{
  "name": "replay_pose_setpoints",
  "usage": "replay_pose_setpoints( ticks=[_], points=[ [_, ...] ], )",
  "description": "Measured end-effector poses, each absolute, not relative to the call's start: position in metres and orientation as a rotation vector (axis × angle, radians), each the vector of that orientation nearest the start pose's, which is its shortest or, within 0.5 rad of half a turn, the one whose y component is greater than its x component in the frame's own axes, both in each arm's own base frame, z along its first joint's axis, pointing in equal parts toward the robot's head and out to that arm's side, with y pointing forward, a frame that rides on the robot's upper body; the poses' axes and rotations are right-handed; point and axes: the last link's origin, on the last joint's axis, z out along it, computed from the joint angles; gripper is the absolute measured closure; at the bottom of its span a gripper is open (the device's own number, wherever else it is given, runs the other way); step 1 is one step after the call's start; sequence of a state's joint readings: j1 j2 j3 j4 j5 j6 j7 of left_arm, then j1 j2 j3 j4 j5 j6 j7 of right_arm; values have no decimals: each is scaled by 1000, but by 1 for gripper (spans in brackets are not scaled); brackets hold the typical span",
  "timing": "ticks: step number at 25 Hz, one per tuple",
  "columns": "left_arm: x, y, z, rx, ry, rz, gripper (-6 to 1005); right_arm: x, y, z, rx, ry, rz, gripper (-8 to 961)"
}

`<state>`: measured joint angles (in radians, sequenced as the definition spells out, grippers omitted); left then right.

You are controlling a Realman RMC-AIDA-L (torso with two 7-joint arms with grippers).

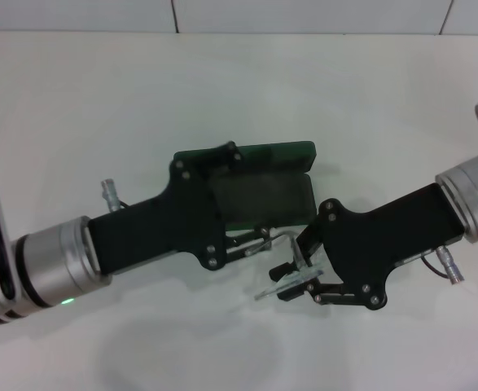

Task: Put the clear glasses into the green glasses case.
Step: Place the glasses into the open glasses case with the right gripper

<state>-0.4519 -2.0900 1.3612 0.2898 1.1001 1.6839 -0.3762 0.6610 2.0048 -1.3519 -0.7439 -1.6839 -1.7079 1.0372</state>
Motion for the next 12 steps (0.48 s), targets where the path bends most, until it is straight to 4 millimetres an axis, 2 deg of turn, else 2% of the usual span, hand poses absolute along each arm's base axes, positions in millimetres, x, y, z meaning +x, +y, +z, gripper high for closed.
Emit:
replay_pose_setpoints(
  ticks=[6,12],
  points=[
    [-235,270,-47,-2316,248,-1141,333,170,313,-31,-3155,-564,680,826],
    [-258,277,-28,-2080,26,-1113,333,173,321,-34,-3060,-530,617,826]
  ],
)
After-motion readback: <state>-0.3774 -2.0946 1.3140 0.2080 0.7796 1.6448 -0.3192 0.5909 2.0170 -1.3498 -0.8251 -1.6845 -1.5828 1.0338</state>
